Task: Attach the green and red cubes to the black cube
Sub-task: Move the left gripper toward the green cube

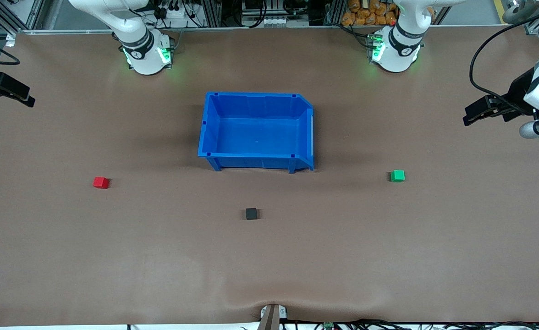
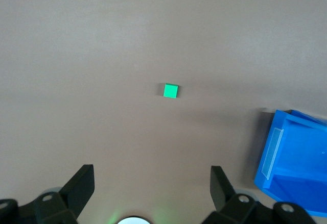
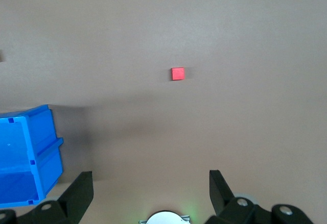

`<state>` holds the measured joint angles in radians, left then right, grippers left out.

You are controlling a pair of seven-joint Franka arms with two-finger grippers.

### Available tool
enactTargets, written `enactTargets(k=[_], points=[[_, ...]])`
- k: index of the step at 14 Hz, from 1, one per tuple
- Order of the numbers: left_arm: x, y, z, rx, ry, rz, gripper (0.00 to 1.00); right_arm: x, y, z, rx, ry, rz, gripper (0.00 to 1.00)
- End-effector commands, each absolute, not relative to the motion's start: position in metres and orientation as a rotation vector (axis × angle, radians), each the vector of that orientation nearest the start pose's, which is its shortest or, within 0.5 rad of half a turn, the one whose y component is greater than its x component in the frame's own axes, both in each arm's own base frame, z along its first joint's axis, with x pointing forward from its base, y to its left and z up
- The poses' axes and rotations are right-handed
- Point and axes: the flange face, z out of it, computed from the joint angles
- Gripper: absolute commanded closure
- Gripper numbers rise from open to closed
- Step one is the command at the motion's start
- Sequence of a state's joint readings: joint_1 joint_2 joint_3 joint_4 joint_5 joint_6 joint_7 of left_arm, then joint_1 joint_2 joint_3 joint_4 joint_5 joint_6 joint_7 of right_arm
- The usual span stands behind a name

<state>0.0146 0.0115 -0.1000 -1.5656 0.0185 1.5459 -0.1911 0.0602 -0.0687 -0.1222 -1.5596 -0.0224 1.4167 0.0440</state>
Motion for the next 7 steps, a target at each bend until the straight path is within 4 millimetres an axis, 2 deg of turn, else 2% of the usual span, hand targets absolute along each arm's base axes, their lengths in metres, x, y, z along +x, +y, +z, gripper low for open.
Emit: enactTargets(k=[1,7], points=[[0.556,-0.043,0.619,-3.119,-0.147,0.069,0.00,0.511,-0.037,0.657,-3.145,0.157,0.117,0.00],[0.561,-0.043,0.609,-3.116,-0.151,0.097,0.00,0.511,-0.041,0.656,-3.144,0.167,0.124,0.00]])
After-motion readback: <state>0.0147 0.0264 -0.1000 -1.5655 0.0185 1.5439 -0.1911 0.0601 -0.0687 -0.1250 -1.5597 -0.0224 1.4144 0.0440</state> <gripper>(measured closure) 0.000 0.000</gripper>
